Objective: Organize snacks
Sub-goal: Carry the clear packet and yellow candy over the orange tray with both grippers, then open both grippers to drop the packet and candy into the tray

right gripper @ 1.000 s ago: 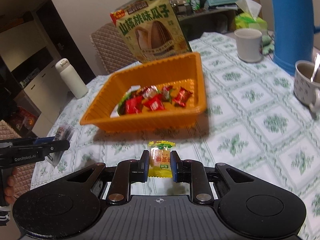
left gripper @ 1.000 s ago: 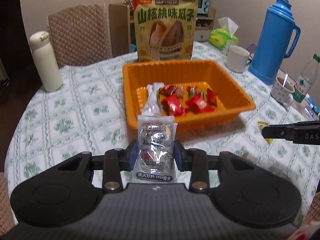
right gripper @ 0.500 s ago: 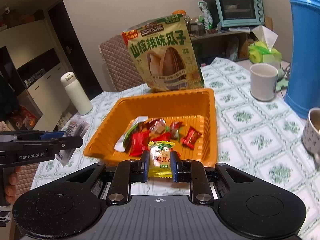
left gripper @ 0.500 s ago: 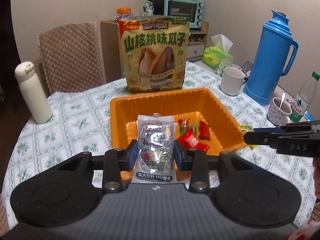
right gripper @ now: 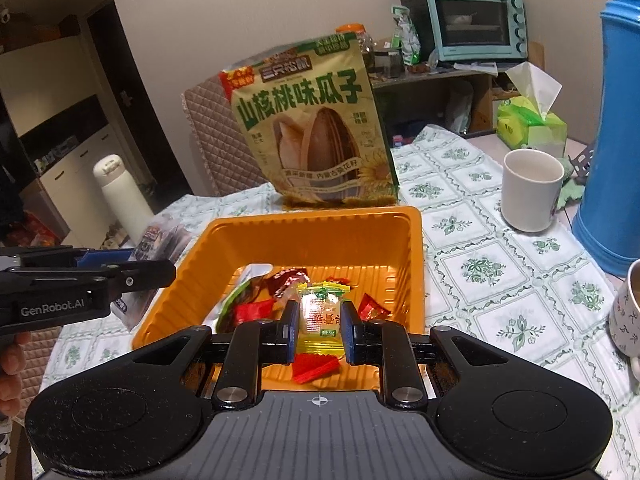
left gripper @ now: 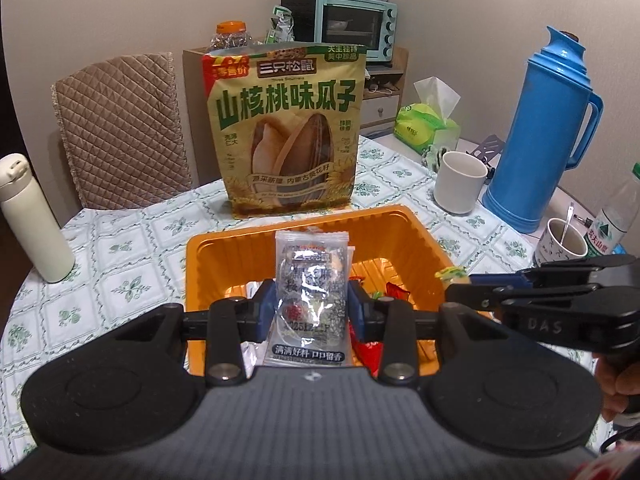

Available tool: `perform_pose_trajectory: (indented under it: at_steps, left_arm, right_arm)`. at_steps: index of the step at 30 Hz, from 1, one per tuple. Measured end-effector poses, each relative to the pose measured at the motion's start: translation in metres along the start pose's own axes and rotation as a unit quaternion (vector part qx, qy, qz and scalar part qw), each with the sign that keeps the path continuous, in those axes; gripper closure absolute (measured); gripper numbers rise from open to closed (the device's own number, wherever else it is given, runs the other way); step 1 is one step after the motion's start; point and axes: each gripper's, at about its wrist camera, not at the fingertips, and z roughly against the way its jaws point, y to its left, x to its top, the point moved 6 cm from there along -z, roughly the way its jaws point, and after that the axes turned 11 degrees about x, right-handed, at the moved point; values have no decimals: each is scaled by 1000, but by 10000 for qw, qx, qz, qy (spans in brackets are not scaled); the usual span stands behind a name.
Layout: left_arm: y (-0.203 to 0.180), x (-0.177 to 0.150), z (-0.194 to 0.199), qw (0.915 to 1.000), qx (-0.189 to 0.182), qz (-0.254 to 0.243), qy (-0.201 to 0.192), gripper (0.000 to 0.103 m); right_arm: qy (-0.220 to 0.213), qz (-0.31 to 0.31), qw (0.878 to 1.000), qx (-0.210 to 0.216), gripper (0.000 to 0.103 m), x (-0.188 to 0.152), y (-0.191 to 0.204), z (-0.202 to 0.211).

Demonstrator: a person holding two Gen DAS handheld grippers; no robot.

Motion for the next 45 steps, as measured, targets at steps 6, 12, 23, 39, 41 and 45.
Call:
perform_pose_trajectory:
  at_steps: [6,12,23,39,41,45]
  left_arm:
    - [-6,2,-18,9999,-32,26,122,69]
    - [-10,0,-30,9998,-43,26,213,69]
    - [-12,-5,-44,9993,-29,31,370,69]
    - [-23,-6,-56,9987,-85,110,486,69]
    - [-26,-7,-59,9986,-92,110,510,69]
    - [-29,-8,-61,9984,-106,108,549,68]
  right_arm:
    - [206,-15,9998,-71,81,1,-11,-21]
    - [342,10,9994,-102,81,-1,-18,-37]
    - [374,-73,9993,2,80,2,-24,-50]
    - [199,-286,9994,39,80,7,-32,-36]
    - [184,-292,9994,27,80,8,-33,-34]
    - [156,-334,9993,7,80,9,-35,-31]
